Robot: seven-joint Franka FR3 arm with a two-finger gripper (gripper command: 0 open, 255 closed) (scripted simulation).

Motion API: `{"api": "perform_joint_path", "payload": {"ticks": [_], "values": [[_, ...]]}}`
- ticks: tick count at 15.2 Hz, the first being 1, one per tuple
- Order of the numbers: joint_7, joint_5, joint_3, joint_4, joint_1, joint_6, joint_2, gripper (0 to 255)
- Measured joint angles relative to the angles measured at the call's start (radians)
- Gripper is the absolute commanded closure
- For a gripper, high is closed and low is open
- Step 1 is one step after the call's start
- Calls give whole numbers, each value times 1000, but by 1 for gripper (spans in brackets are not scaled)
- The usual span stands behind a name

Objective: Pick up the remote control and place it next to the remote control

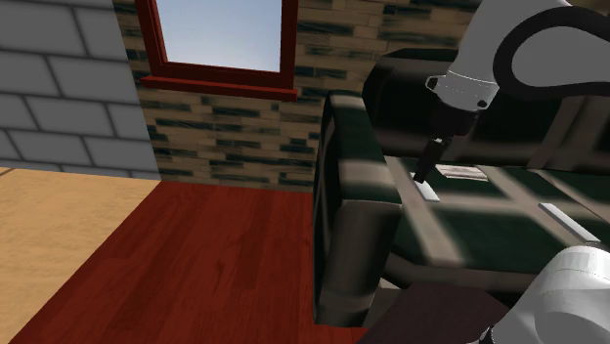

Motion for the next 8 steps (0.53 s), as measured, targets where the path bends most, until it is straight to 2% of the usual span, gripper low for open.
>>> {"api": "perform_joint_path", "payload": {"ticks": [2, 8], "values": [[1, -3, -5, 2, -6, 9, 12, 0], [9, -41, -63, 11, -72, 129, 153, 0]]}}
